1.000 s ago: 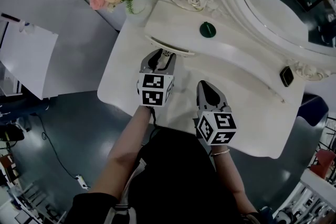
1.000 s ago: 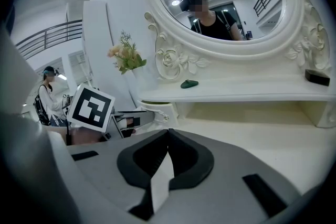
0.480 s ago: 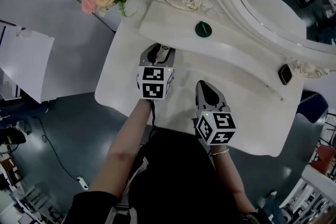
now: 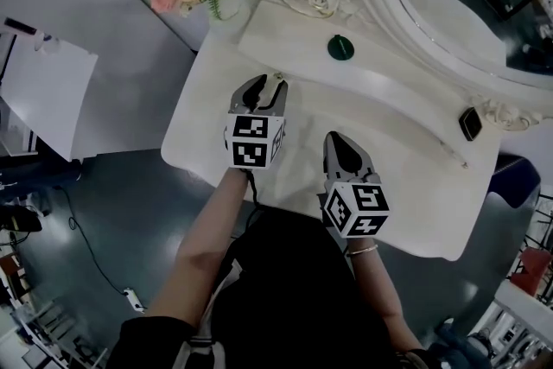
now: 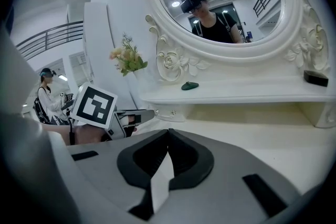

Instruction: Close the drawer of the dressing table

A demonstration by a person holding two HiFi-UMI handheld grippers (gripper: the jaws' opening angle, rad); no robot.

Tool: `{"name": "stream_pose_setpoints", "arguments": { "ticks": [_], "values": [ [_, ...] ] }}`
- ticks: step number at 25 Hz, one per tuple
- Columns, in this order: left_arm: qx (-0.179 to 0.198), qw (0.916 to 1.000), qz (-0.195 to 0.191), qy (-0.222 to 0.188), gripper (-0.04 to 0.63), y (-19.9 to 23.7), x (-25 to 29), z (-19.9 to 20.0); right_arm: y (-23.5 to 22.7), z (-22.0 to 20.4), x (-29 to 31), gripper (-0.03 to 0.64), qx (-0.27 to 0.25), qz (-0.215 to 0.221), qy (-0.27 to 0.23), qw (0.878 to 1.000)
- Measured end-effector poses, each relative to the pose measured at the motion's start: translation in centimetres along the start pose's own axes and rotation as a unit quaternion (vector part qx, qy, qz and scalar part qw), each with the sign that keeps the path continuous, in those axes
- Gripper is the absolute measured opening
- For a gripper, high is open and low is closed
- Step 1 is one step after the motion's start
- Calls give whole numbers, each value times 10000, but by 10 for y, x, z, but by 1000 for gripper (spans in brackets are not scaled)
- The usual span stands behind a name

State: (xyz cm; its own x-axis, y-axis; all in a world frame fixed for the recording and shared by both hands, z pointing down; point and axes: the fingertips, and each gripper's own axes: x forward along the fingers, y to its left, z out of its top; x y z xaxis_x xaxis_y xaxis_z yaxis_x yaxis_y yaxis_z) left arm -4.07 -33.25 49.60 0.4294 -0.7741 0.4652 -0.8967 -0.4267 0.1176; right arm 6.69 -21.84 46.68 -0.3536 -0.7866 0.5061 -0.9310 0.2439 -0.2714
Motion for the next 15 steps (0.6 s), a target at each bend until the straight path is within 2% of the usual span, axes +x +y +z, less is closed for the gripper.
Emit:
{"name": "stream_pose_setpoints", "arguments": {
  "ticks": [15],
  "values": [
    [8, 9995, 235, -231, 80, 5, -77, 0, 14, 6, -22, 3, -220, 4, -278, 9994]
  ]
}}
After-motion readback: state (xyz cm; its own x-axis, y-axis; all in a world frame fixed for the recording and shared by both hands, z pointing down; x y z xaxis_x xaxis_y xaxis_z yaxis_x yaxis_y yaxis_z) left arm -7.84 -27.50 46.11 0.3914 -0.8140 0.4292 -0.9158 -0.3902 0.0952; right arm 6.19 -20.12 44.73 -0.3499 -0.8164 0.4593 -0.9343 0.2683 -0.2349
